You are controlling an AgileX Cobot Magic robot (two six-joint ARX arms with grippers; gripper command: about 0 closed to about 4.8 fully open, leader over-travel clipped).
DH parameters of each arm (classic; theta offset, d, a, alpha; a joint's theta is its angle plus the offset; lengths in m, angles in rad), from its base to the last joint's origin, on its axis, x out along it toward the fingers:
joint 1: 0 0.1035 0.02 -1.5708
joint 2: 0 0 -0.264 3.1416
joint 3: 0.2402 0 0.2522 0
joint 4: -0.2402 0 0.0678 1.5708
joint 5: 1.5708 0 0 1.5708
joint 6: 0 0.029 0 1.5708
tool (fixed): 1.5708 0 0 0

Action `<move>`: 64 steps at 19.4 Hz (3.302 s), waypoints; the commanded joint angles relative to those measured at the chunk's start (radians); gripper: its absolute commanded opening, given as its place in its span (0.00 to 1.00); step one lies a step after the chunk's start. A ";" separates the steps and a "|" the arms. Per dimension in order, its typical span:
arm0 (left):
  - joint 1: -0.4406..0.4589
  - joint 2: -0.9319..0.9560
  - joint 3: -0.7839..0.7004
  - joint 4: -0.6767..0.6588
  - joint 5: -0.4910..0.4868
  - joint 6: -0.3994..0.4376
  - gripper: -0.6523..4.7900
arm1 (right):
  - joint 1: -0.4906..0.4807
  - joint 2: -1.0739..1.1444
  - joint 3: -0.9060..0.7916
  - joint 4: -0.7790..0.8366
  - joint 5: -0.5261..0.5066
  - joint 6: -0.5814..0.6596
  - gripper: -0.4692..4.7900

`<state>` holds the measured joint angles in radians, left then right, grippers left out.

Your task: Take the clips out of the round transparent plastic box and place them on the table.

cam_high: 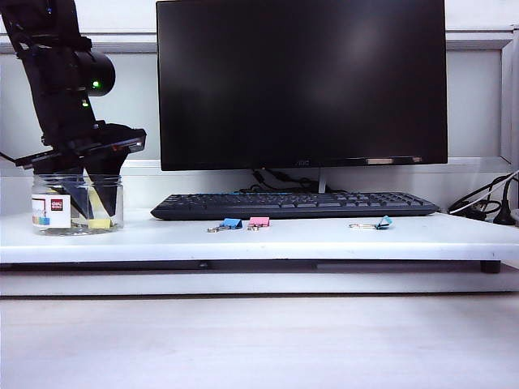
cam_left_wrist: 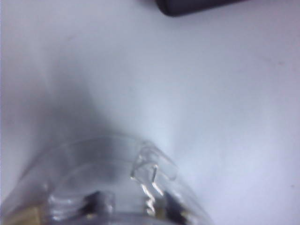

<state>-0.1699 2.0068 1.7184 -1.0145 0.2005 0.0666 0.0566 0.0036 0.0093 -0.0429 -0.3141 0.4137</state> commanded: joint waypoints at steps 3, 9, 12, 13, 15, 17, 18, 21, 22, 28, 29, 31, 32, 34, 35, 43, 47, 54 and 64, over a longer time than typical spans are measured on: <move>-0.005 0.087 0.054 -0.072 -0.012 0.012 0.44 | 0.000 -0.002 0.000 0.016 0.001 -0.003 0.27; -0.011 0.093 0.053 -0.043 -0.098 0.035 0.44 | 0.000 -0.002 0.000 0.016 0.001 -0.003 0.27; -0.011 0.093 0.054 -0.025 -0.161 0.053 0.44 | 0.000 -0.002 0.000 0.016 0.001 -0.003 0.27; -0.011 0.093 0.054 -0.023 -0.163 0.057 0.44 | 0.000 -0.002 0.000 0.016 0.001 -0.003 0.27; -0.011 0.093 0.059 -0.022 -0.163 0.056 0.44 | 0.000 -0.002 0.000 0.016 0.001 -0.003 0.27; -0.014 0.093 0.060 -0.022 -0.161 0.057 0.44 | 0.000 -0.002 0.000 0.016 0.002 -0.003 0.27; -0.017 0.093 0.060 -0.023 -0.159 0.057 0.44 | 0.000 -0.002 0.000 0.016 0.004 -0.003 0.27; -0.031 0.093 0.060 -0.023 -0.155 0.063 0.43 | 0.000 -0.002 0.000 0.016 0.005 -0.003 0.27; -0.039 0.093 0.060 -0.023 -0.155 0.066 0.38 | 0.000 -0.002 0.000 0.016 0.005 -0.003 0.27; -0.047 0.093 0.060 -0.016 -0.155 0.080 0.32 | 0.000 -0.002 0.000 0.016 0.005 -0.003 0.27; -0.047 0.093 0.060 -0.015 -0.155 0.080 0.32 | -0.001 -0.002 0.000 0.016 0.005 -0.003 0.27; -0.047 0.093 0.060 -0.014 -0.156 0.080 0.32 | 0.000 -0.002 0.000 0.016 0.005 -0.003 0.27; -0.047 0.093 0.060 -0.013 -0.155 0.080 0.29 | -0.001 -0.002 0.000 0.016 0.005 -0.003 0.27; -0.047 0.093 0.060 -0.007 -0.155 0.080 0.19 | 0.000 -0.002 0.000 0.016 0.005 -0.003 0.27; -0.047 0.093 0.060 -0.006 -0.156 0.080 0.18 | 0.000 -0.002 0.000 0.016 0.005 -0.003 0.27; -0.047 0.093 0.060 -0.020 -0.212 0.109 0.16 | -0.001 -0.002 0.000 0.016 0.008 -0.021 0.27; -0.047 0.092 0.061 -0.019 -0.231 0.117 0.16 | -0.001 -0.002 0.000 0.016 0.008 -0.021 0.27; -0.048 0.091 0.151 -0.060 -0.241 0.115 0.16 | -0.001 -0.002 0.000 0.016 0.009 -0.021 0.27; -0.074 0.091 0.206 -0.098 -0.201 0.102 0.16 | -0.001 -0.002 0.000 0.016 0.010 -0.022 0.27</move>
<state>-0.2436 2.1025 1.9202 -1.0939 -0.0017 0.1635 0.0563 0.0036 0.0093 -0.0429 -0.3073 0.3958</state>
